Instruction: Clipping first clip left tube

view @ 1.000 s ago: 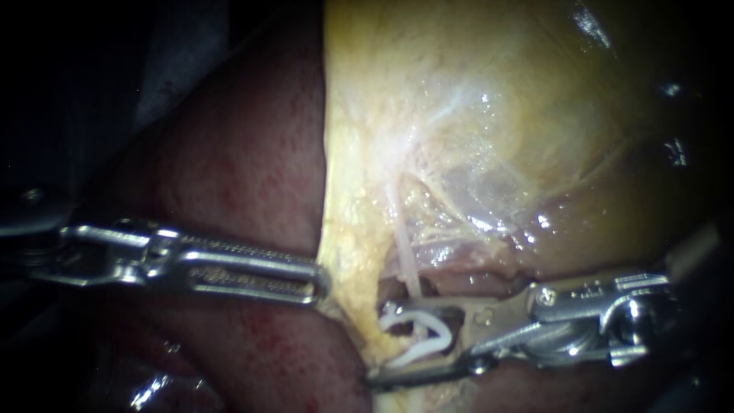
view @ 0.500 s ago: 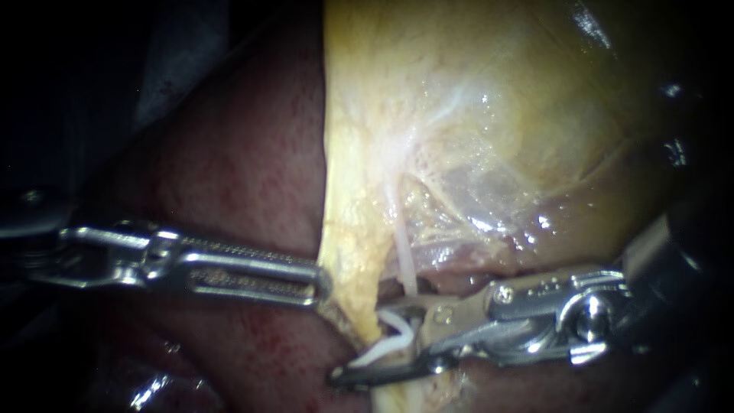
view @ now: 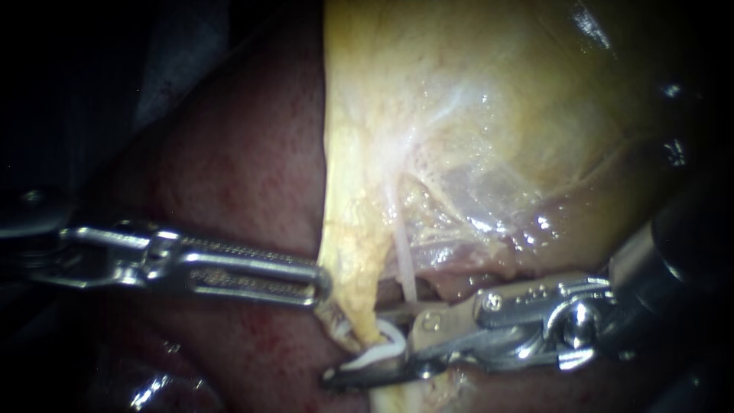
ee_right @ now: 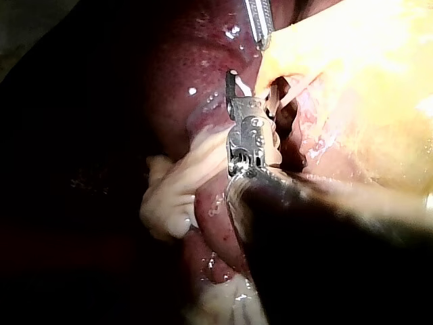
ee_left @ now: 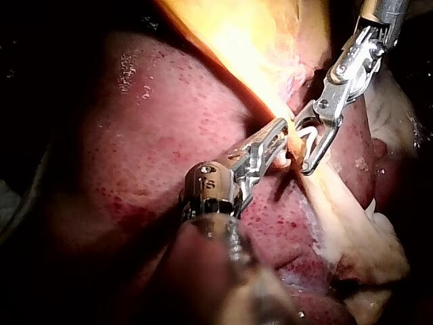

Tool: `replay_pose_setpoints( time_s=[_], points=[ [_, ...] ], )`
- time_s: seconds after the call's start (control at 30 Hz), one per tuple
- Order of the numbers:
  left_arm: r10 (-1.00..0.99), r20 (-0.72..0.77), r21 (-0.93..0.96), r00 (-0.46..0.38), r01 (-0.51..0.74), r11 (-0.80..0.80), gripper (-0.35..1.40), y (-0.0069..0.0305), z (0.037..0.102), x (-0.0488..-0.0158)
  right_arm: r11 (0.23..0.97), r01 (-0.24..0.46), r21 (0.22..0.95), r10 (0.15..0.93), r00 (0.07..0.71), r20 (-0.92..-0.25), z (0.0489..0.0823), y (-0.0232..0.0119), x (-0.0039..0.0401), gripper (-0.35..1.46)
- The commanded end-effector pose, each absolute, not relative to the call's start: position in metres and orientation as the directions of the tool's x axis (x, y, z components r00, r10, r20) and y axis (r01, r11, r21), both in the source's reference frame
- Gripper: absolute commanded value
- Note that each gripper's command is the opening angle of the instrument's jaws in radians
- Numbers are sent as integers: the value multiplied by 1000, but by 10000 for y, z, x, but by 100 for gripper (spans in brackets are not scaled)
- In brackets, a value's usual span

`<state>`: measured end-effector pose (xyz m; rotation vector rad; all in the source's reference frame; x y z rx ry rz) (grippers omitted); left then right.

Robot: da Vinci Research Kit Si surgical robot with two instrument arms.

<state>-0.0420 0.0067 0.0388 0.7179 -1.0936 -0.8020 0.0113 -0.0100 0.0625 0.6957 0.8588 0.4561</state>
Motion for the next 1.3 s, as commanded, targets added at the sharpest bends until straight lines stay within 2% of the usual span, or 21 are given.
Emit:
replay_pose_setpoints(
  time_s=[0.03, 0.2, 0.4, 0.53, 0.9, 1.3],
  points=[
    [-844, 476, 827, 247, 201, 526, -35, 67, 389, -420, 693, -90, 715, 620, 581, -528, 624, -99, 113, 23],
    [-844, 476, 827, 247, 201, 526, -35, 67, 389, -420, 693, -89, 716, 620, 580, -528, 623, -98, 112, 11],
    [-844, 476, 827, 247, 201, 526, -35, 67, 389, -420, 690, -89, 718, 622, 580, -526, 620, -94, 110, -20],
    [-844, 476, 827, 247, 201, 526, -35, 67, 389, -420, 684, -76, 726, 619, 587, -522, 620, -91, 109, -34],
    [-844, 476, 827, 247, 201, 526, -35, 67, 389, -421, 670, -17, 742, 593, 614, -521, 623, -89, 109, -35],
    [-843, 477, 826, 248, 201, 526, -35, 68, 391, -421, 671, -14, 741, 590, 615, -523, 625, -89, 107, -35]
  ],
)
